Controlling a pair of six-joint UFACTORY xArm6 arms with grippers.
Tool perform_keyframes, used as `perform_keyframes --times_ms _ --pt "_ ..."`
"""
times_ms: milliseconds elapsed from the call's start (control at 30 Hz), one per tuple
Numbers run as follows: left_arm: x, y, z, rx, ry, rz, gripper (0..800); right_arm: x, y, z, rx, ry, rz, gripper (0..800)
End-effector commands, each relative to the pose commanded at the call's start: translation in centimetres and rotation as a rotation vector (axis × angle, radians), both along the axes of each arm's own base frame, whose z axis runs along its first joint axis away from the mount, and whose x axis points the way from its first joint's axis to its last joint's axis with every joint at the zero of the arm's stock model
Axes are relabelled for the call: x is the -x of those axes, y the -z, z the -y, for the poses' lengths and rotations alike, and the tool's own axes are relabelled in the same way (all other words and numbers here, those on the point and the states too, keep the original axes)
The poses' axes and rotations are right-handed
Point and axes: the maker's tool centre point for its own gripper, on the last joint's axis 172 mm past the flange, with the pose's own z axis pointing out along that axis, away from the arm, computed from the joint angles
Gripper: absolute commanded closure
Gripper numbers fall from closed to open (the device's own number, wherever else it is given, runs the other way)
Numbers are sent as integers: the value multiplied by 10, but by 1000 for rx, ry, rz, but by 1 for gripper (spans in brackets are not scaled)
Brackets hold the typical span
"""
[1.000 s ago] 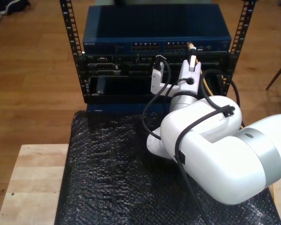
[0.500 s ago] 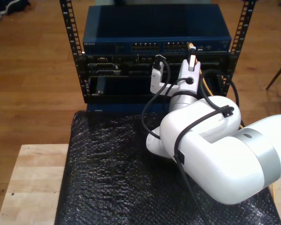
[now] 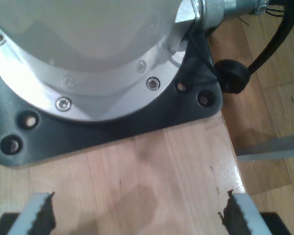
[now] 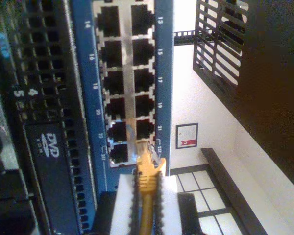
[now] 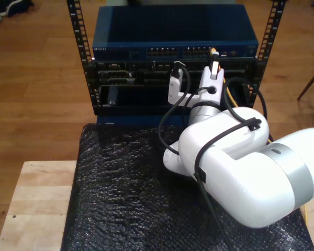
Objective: Grab the cable and plug it in
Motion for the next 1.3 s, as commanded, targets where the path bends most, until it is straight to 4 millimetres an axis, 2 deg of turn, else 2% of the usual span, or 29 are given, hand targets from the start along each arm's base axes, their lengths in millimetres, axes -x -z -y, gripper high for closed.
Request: perform_keyframes --times_ms 1167,1300 --pt "0 0 0 0 0 0 0 -4 2 -1 -6 -4 -4 800" --pt "0 0 0 0 0 0 0 -4 6 0 -1 -6 -13 689"
